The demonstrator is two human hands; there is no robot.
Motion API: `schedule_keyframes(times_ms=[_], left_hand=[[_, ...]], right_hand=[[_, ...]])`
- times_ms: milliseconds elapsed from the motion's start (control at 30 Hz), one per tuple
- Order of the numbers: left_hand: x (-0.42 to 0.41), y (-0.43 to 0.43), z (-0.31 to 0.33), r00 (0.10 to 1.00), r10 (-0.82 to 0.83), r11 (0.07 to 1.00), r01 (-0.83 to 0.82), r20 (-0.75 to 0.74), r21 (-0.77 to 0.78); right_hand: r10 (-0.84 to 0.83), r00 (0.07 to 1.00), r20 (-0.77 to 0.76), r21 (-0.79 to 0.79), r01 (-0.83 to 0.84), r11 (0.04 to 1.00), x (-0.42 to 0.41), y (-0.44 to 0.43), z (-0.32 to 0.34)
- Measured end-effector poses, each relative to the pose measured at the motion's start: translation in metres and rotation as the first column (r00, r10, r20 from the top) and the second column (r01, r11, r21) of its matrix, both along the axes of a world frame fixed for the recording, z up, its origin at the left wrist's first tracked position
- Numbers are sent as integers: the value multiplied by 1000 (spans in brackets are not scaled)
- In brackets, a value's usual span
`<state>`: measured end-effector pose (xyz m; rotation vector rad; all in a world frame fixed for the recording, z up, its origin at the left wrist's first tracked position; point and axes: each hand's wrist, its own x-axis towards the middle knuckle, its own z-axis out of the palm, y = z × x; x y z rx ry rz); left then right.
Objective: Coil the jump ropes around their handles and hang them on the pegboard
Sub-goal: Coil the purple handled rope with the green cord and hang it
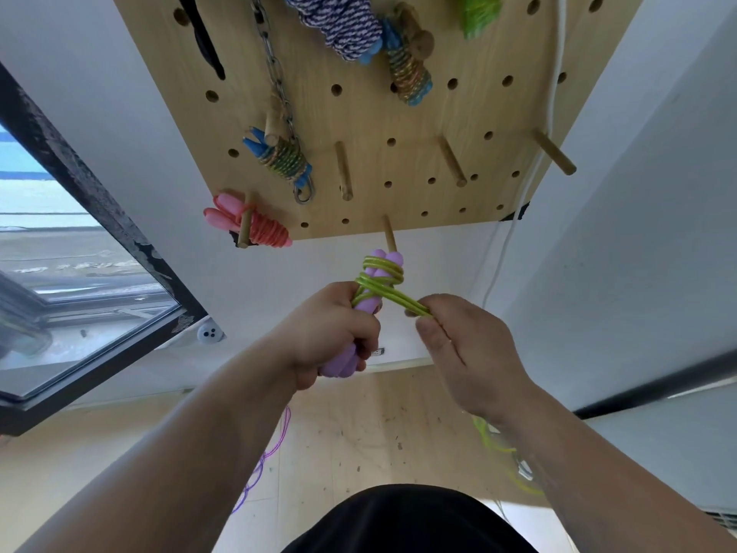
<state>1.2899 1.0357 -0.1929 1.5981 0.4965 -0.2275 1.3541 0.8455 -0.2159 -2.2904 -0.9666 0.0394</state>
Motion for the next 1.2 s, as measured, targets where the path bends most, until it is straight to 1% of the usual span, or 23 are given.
schedule_keyframes(times_ms=[67, 100, 167, 200, 233, 267, 333, 400, 500, 533, 600, 633, 667, 700, 733, 767, 800, 833, 867, 933, 1067, 1133, 1200], left_hand=[[-2, 3, 1, 1000, -7, 1000, 7, -15, 3], [-3, 5, 2, 999, -24, 999, 25, -27, 48], [-4, 7, 3, 996, -69, 970, 80, -55, 229], [-3, 8, 4, 993, -91, 937, 109, -70, 331], [-3, 9, 3, 991, -107, 901, 130, -78, 413], [-2, 9, 3, 991, -115, 878, 136, -74, 459], [-3, 7, 3, 992, -118, 888, 129, -53, 441], [-4, 2, 6, 993, -118, 928, 121, -30, 353], [-9, -5, 15, 977, -214, 939, 199, 23, 281], [-11, -7, 20, 963, -265, 931, 244, 42, 272], [-14, -9, 26, 925, -376, 899, 349, 54, 266], [-15, -10, 27, 894, -446, 863, 415, 45, 288], [-16, -11, 29, 851, -526, 801, 489, 15, 346], [-17, -13, 29, 794, -606, 701, 560, -47, 441], [-17, -16, 29, 731, -668, 558, 618, -143, 554], [-18, -18, 27, 669, -699, 398, 656, -251, 641], [-19, -22, 25, 623, -706, 273, 678, -336, 682], [-19, -25, 22, 591, -701, 189, 694, -400, 695], [-20, -28, 18, 567, -691, 127, 706, -448, 697], [-19, -31, 10, 546, -663, 51, 715, -512, 697], [-16, -33, -2, 571, -590, -31, 690, -571, 723], [-13, -36, -10, 599, -544, -73, 663, -587, 745], [-7, -36, -17, 644, -486, -110, 626, -591, 772]], right_hand=[[17, 1000, -19, 100, -15, 995, 4, -2, 0], [14, 1000, 16, 114, -16, 993, 8, -4, 1], [8, 996, 91, 99, -17, 995, 13, -10, 1], [13, 994, 106, 90, -23, 996, 15, -13, 0], [27, 994, 105, 86, -36, 996, 15, -16, -1], [46, 995, 89, 81, -53, 995, 14, -19, -3], [80, 997, 20, 75, -81, 994, 12, -22, -8], [107, 993, -43, 73, -103, 992, 11, -24, -14], [179, 977, -116, 13, -179, 984, 9, -22, -22], [214, 971, -109, -6, -215, 976, 9, -21, -24], [289, 956, -42, -23, -290, 957, 13, -18, -22], [327, 945, -23, -36, -328, 944, 17, -17, -20], [367, 929, -40, -47, -368, 928, 22, -16, -17], [411, 911, -39, -109, -412, 904, 28, -14, -13], [463, 886, -10, -217, -454, 864, 33, -11, -10], [516, 857, 12, -353, -479, 804, 37, -7, -7], [559, 829, -6, -459, -499, 735, 41, -2, -4], [562, 823, -84, -524, -516, 677, 44, 3, 2], [545, 822, -165, -555, -534, 638, 48, 7, 6], [503, 823, -265, -574, -554, 603, 52, 16, 17], [473, 835, -279, -598, -537, 595, 53, 31, 27], [442, 849, -291, -571, -524, 631, 51, 38, 30], [391, 862, -324, -498, -506, 704, 46, 43, 34]])
